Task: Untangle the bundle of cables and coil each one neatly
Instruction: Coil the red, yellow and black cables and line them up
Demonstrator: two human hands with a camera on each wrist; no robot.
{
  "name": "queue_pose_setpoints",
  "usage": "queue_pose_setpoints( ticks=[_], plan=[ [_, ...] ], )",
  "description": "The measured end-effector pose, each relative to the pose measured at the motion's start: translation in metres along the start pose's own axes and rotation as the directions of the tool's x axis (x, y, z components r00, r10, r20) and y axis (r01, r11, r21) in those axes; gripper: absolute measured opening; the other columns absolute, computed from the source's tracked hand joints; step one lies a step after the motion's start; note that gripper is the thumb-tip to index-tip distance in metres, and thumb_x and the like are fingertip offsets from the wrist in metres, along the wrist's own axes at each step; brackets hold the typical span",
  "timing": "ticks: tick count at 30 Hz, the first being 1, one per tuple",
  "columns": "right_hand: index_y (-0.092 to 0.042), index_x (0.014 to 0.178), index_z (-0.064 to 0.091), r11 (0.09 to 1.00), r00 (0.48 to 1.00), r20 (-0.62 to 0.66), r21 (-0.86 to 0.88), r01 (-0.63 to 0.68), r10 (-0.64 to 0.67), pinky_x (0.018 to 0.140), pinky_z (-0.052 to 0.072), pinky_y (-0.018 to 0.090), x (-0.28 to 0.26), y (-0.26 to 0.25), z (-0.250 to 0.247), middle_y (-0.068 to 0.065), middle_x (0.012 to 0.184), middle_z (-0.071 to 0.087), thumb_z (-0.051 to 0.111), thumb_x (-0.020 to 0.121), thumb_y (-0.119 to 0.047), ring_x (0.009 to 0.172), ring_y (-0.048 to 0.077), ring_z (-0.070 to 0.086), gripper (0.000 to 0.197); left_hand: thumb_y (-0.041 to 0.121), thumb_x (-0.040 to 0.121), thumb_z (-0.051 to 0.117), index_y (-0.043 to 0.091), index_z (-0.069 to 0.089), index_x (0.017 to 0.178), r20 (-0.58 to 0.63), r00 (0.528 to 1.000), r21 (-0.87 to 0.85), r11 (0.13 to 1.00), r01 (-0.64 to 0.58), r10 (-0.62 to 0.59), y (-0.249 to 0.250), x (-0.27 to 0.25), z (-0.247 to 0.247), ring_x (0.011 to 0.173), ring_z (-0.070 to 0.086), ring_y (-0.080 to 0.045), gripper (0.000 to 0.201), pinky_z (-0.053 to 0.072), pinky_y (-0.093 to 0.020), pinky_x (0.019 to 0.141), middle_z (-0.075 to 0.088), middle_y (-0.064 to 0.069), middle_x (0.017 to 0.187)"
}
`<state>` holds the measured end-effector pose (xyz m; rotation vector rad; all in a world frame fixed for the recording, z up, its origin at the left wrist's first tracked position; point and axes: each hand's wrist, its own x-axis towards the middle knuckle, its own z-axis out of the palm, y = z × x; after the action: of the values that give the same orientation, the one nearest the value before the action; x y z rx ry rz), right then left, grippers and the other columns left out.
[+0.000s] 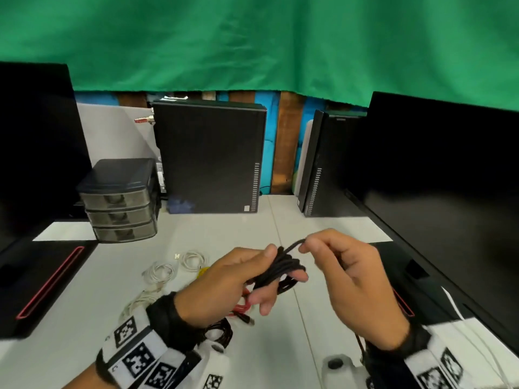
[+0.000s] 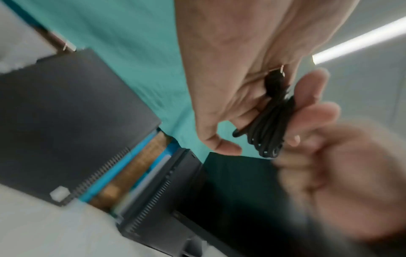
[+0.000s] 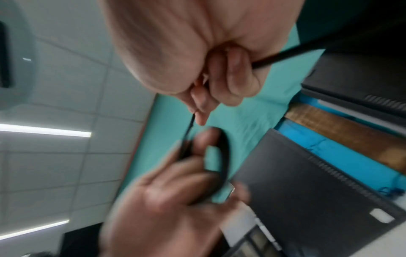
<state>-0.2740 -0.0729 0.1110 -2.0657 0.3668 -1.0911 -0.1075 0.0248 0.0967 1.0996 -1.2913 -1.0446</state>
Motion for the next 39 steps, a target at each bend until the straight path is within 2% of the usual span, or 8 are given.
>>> queue_pose_setpoints(
  ticks=[6, 10, 13, 15, 18, 23, 35, 39],
  plan=[
    [-0.021, 0.092, 0.074, 0.962, 0.975, 0.029, 0.156, -0.223, 0.221, 0.054, 0.031, 0.023, -0.011, 0.032, 0.031, 0.0, 0.056, 0.037, 0.049, 0.101, -0.026, 0.053, 0.013, 0.034, 0.027, 0.039, 0.104, 0.037, 0.002, 0.073, 0.113, -0.222, 0.975, -0.313, 0.944, -0.102, 0.032, 0.007, 0.001, 0.005, 0.057, 0.047, -0.017, 0.052, 0.045, -0.025, 0.079, 0.035, 0.001, 0.055],
    [-0.021, 0.11, 0.073, 0.947, 0.891, 0.33, -0.034, -0.319, 0.312, 0.066, 0.039, 0.01, -0.029, 0.042, 0.048, -0.025, 0.059, 0.059, 0.047, 0.105, -0.026, 0.059, -0.007, 0.054, 0.026, 0.035, 0.097, 0.039, 0.005, 0.073, 0.115, -0.357, 0.933, -0.406, 0.891, -0.203, 0.05, 0.013, 0.004, -0.003, 0.077, 0.063, -0.023, 0.048, 0.043, -0.036, 0.09, 0.05, -0.006, 0.067],
    [-0.037, 0.127, 0.061, 0.956, 0.783, 0.552, -0.221, -0.194, 0.287, 0.099, 0.048, 0.026, -0.04, 0.024, 0.062, -0.022, 0.115, 0.069, 0.044, 0.102, -0.042, 0.109, -0.001, 0.062, 0.03, 0.036, 0.098, 0.039, 0.001, 0.071, 0.111, -0.402, 0.909, -0.195, 0.96, -0.198, 0.106, 0.005, 0.009, -0.011, 0.096, 0.069, -0.023, 0.05, 0.042, -0.034, 0.101, 0.064, -0.007, 0.077],
    [-0.034, 0.126, 0.059, 0.962, 0.758, 0.598, -0.229, -0.15, 0.26, 0.097, 0.049, 0.026, -0.035, 0.003, 0.049, -0.021, 0.115, 0.068, 0.043, 0.104, -0.043, 0.106, 0.001, 0.062, 0.029, 0.038, 0.101, 0.038, 0.0, 0.07, 0.092, -0.399, 0.903, 0.13, 0.985, -0.114, 0.157, -0.005, 0.012, -0.017, 0.103, 0.069, -0.012, 0.051, 0.04, -0.024, 0.098, 0.072, -0.005, 0.084],
    [-0.024, 0.102, 0.067, 0.987, 0.837, 0.524, -0.09, -0.131, 0.159, 0.066, 0.04, 0.009, -0.02, -0.033, 0.012, -0.03, 0.071, 0.059, 0.048, 0.104, -0.025, 0.069, -0.004, 0.057, 0.019, 0.042, 0.102, 0.04, 0.015, 0.072, 0.083, -0.284, 0.956, 0.302, 0.953, 0.009, 0.081, -0.018, 0.01, -0.024, 0.105, 0.067, -0.009, 0.046, 0.043, -0.031, 0.097, 0.072, -0.008, 0.083],
    [-0.015, 0.087, 0.073, 0.998, 0.988, 0.137, -0.01, -0.066, 0.067, 0.062, 0.04, 0.009, -0.003, -0.011, -0.013, -0.018, 0.066, 0.061, 0.057, 0.097, -0.012, 0.062, 0.003, 0.055, 0.019, 0.04, 0.101, 0.034, 0.015, 0.074, 0.102, 0.011, 0.997, 0.128, 0.989, 0.073, -0.075, -0.014, 0.002, -0.003, 0.064, 0.062, -0.019, 0.048, 0.047, -0.024, 0.079, 0.055, -0.002, 0.055],
    [-0.033, 0.079, 0.074, 0.969, 0.979, 0.065, 0.141, -0.201, 0.194, 0.056, 0.035, 0.011, -0.008, 0.025, 0.017, -0.011, 0.058, 0.053, 0.056, 0.1, -0.017, 0.052, 0.0, 0.044, 0.033, 0.043, 0.1, 0.047, -0.002, 0.068, 0.119, 0.046, 0.995, -0.497, 0.866, -0.058, 0.093, 0.011, -0.003, -0.001, 0.055, 0.051, -0.013, 0.053, 0.049, -0.025, 0.078, 0.042, 0.006, 0.052],
    [-0.03, 0.126, 0.066, 0.889, 0.946, 0.182, 0.33, -0.317, 0.269, 0.051, 0.033, 0.01, -0.015, 0.015, 0.032, -0.009, 0.052, 0.047, 0.05, 0.098, -0.026, 0.047, 0.002, 0.04, 0.032, 0.04, 0.098, 0.043, 0.0, 0.071, 0.113, -0.015, 0.999, -0.499, 0.865, -0.048, 0.046, 0.012, -0.004, -0.009, 0.051, 0.042, -0.012, 0.051, 0.038, -0.029, 0.081, 0.037, 0.007, 0.051]
  ],
)
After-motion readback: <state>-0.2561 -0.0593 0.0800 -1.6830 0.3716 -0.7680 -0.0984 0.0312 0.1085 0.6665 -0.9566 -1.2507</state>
